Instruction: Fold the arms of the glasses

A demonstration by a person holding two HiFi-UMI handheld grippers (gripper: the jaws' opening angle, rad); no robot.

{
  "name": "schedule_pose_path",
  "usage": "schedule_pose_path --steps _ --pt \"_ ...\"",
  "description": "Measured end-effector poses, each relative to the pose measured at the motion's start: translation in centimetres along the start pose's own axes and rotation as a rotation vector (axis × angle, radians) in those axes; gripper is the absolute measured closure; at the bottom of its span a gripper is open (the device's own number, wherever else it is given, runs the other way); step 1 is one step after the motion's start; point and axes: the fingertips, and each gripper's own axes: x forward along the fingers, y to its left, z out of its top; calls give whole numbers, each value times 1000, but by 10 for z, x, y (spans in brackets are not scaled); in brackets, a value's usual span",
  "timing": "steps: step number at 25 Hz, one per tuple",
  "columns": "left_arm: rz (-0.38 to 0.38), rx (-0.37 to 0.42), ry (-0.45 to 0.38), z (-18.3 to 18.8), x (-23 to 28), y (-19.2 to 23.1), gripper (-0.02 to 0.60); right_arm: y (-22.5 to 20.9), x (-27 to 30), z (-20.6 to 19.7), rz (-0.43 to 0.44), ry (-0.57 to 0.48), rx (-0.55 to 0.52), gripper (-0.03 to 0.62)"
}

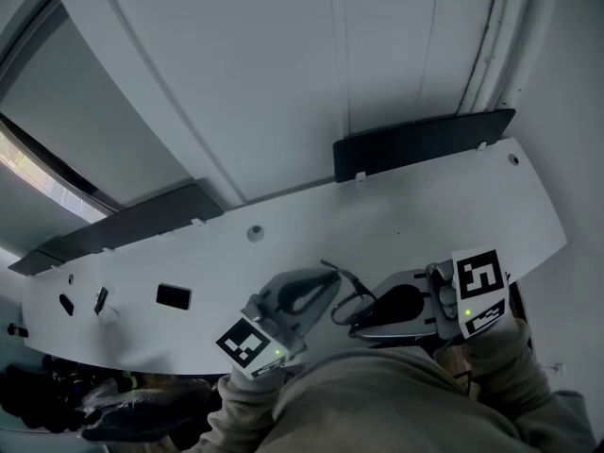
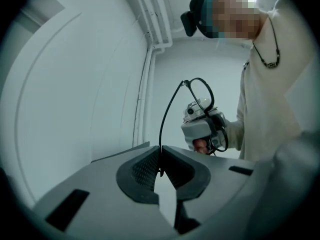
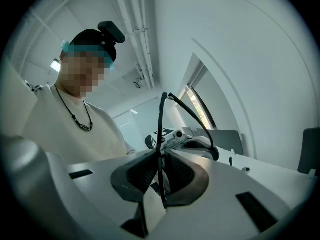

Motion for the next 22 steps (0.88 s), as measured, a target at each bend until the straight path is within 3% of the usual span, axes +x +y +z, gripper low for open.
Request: schedule_pose_path --steps 5,22 --pt "-33 -81 -60 6 -4 -3 563 3 -1 2 0 2 -13 536" --pt "-138 -242 -171 19 -12 -18 563 4 5 14 -37 -27 -111 536"
